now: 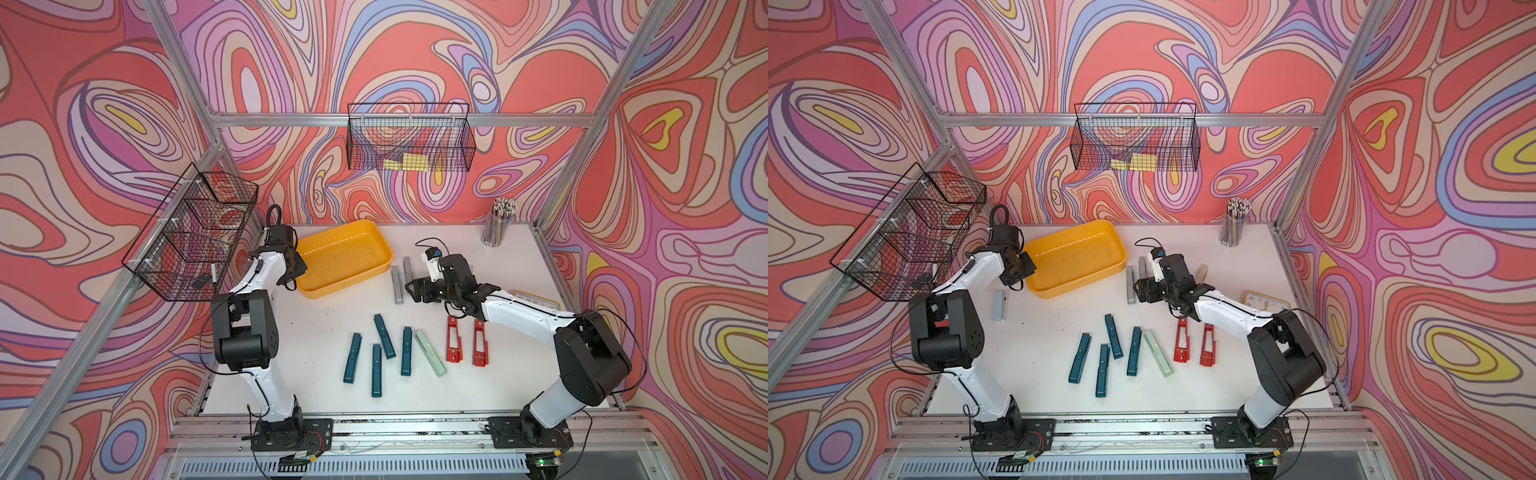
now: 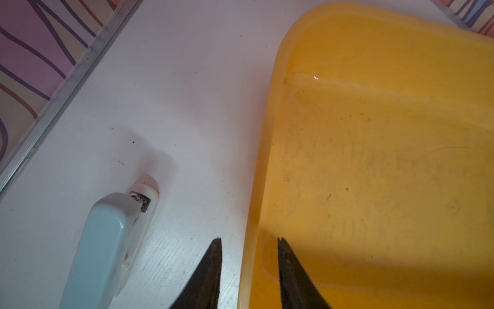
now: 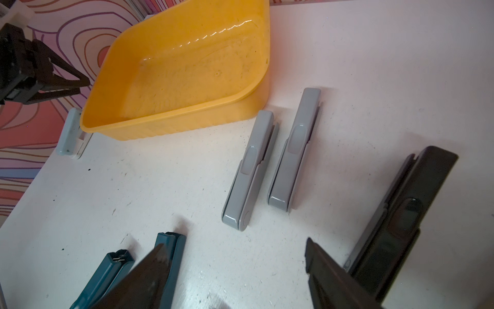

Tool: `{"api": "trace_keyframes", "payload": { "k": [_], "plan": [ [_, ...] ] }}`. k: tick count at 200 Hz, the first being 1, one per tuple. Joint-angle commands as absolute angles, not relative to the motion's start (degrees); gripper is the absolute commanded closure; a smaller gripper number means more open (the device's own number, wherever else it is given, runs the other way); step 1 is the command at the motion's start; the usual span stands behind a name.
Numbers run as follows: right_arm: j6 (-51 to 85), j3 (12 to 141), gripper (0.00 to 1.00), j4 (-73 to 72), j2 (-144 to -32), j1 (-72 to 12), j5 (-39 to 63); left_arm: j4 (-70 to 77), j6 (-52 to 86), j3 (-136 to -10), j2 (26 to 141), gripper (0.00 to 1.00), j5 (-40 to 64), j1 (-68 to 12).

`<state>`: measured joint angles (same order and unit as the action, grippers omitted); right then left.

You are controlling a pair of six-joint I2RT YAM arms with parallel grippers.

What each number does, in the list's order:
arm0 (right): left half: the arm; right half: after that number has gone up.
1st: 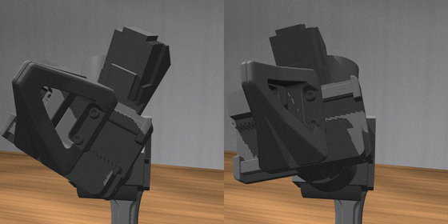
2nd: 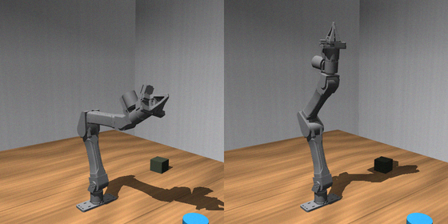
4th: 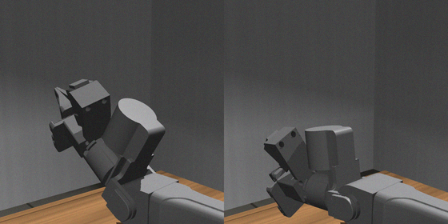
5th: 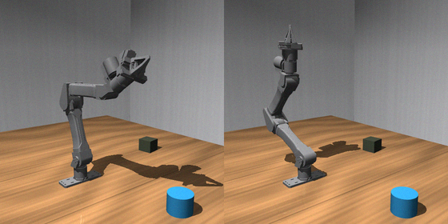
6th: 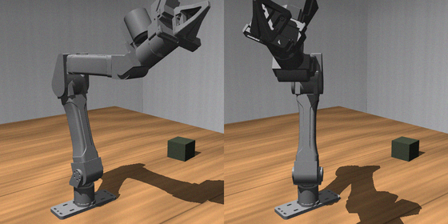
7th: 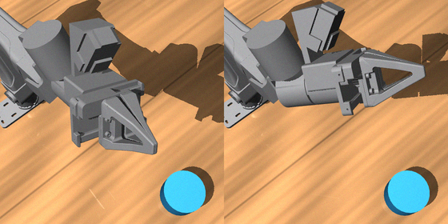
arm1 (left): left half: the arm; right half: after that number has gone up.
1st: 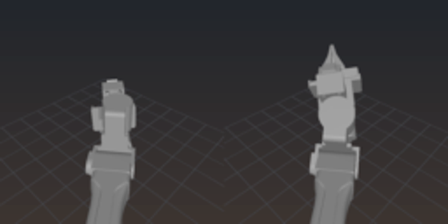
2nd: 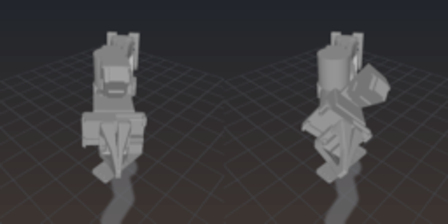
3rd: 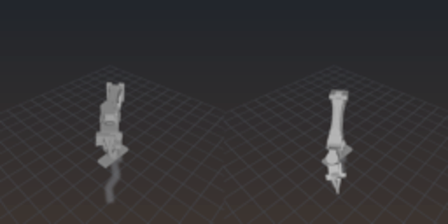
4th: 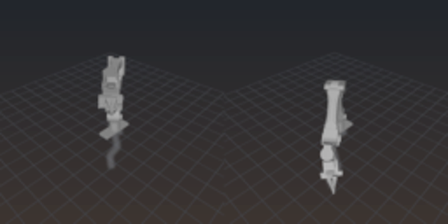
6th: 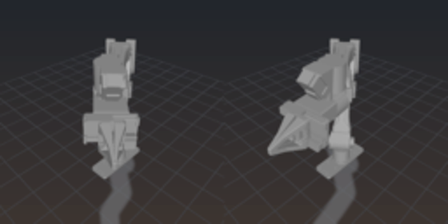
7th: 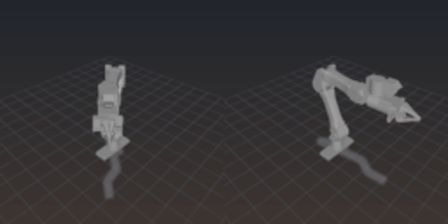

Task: Put the pruning pliers into the storage box
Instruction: Move the storage box to the center of the board.

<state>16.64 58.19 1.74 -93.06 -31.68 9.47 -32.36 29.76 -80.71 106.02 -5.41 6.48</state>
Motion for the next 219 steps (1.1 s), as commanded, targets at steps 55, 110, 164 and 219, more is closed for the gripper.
{"api": "trace_keyframes", "payload": {
  "k": [55, 110, 164, 219],
  "plan": [
    [15.64, 58.90, 0.15, 1.86, -92.99, -32.10, 10.28, -33.76, 30.59, -81.89, 109.19, 0.66, -4.57, 6.70],
    [15.03, 59.35, 0.15, 2.63, -93.54, -32.08, 11.16, -32.87, 30.31, -81.36, 110.54, 0.71, -3.46, 6.76],
    [15.21, 60.02, 0.14, 2.94, -94.32, -32.14, 12.11, -33.09, 30.15, -80.74, 110.51, 0.77, -4.34, 6.69],
    [15.21, 60.21, 0.14, 3.07, -94.74, -32.10, 12.55, -33.64, 29.89, -80.33, 110.28, 0.89, -5.23, 6.71]
  ]
}}
